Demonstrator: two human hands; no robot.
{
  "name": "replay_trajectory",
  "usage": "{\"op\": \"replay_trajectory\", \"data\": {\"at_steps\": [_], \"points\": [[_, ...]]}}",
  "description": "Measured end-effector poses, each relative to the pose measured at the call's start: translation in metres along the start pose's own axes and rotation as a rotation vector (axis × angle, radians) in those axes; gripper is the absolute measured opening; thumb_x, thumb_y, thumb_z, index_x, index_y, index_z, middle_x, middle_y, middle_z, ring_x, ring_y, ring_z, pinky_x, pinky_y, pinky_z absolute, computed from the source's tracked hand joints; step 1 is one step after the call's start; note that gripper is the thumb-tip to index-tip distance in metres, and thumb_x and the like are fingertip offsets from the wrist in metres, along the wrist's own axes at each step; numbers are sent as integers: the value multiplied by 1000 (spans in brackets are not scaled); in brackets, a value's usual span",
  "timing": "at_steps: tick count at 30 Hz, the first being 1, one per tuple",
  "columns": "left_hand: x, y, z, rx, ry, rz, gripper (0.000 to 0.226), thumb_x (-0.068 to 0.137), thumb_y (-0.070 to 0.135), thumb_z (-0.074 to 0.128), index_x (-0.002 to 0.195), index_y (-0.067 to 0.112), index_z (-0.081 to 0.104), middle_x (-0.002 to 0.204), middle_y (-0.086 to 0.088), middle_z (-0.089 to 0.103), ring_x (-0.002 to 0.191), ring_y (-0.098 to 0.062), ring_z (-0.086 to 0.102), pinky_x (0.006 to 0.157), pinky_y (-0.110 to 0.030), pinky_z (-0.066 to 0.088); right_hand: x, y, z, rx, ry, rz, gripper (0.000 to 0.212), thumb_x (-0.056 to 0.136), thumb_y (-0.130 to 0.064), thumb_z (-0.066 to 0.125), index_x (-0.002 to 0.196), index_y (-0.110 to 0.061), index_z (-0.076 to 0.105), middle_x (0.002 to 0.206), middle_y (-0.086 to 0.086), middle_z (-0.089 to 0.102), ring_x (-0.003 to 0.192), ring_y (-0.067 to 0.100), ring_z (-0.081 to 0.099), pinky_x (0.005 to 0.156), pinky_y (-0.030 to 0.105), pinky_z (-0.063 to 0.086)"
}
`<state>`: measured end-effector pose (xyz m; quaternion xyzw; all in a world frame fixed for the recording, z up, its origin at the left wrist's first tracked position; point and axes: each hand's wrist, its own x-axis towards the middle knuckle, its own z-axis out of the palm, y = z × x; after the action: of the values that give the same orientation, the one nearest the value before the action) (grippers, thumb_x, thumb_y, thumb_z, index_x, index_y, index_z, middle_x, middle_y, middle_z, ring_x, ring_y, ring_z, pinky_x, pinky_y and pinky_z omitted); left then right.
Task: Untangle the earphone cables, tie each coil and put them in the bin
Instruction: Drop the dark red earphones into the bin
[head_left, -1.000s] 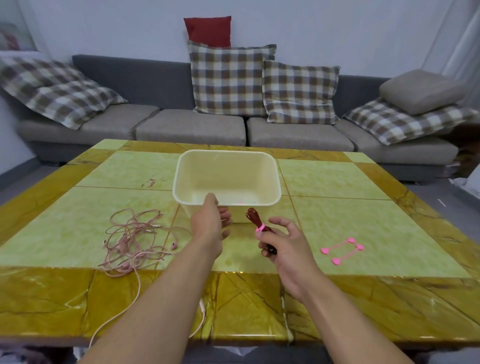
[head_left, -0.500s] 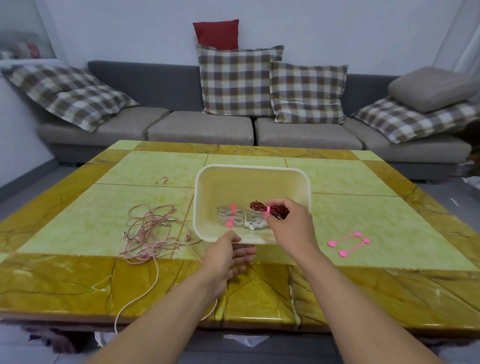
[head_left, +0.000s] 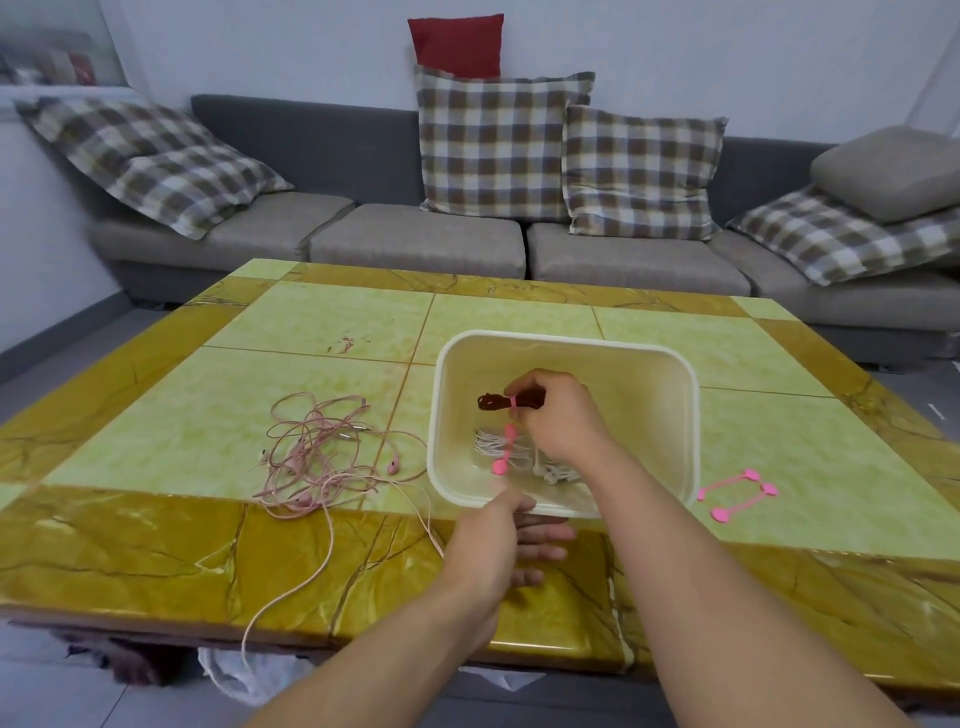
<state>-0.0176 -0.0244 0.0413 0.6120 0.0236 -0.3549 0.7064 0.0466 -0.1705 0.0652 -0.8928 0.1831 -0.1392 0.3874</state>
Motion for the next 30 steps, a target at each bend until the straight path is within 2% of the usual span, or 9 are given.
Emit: {"op": "replay_trajectory", "data": {"at_steps": [4,10,14,16,19,22,24,27,30], "points": [[0,-2,0,-17,8,13,26,100,21,42,97,8,65,84,-12,78,62,-15,69,50,-24,43,7,2,11,-179,-58,-2,26,88,-16,65,103,-36,73,85,-8,76,93,17,69,87,35,54],[3,-3,1,-30,16,32,28,101,22,43,101,6,66,84,-10,78,62,-14,69,48,-22,44,11,-1,6,-319,48,-12,41,87,-13,71,121,-35,73,121,2,69,116,28,59,96,41,52],[5,4,5,-5,14,68,39,103,25,44,88,6,75,80,-9,78,59,-12,67,47,-21,43,2,-4,-11,-310,51,-42,38,96,-10,63,126,-33,69,133,1,65,112,24,63,88,40,56],[7,10,8,1,12,109,41,103,26,45,90,4,76,79,-8,77,58,-11,66,46,-19,43,-7,-9,-22,-318,67,-42,34,97,-12,63,123,-32,70,131,-3,66,108,21,65,88,38,56],[11,23,12,13,42,207,41,104,29,47,93,2,76,78,-9,77,62,-13,67,50,-20,45,-26,-18,-38,-307,139,-26,22,95,-19,64,108,-34,73,107,-8,71,89,19,67,79,35,56],[17,36,11,68,77,304,42,104,32,48,93,6,78,80,-7,78,66,-12,68,54,-22,47,-50,-24,-46,-421,188,16,11,94,-35,63,97,-37,73,89,-8,70,80,20,65,67,32,49],[23,44,7,93,93,349,41,104,34,49,93,7,78,78,-5,77,64,-10,68,53,-22,47,-65,-25,-46,-513,221,16,18,97,-45,56,96,-37,73,86,-5,72,76,23,65,60,30,43],[29,49,2,114,75,393,41,105,37,48,98,8,77,87,-6,78,69,-10,69,55,-22,51,-74,-22,-42,-520,255,-25,26,101,-49,53,103,-36,75,93,-7,75,81,22,68,58,28,42],[33,46,-3,136,37,416,39,105,40,50,106,10,75,95,-4,78,75,-12,71,61,-25,57,-70,-14,-37,-470,290,-76,24,100,-45,57,116,-37,74,105,-9,75,92,20,69,64,28,45]]}}
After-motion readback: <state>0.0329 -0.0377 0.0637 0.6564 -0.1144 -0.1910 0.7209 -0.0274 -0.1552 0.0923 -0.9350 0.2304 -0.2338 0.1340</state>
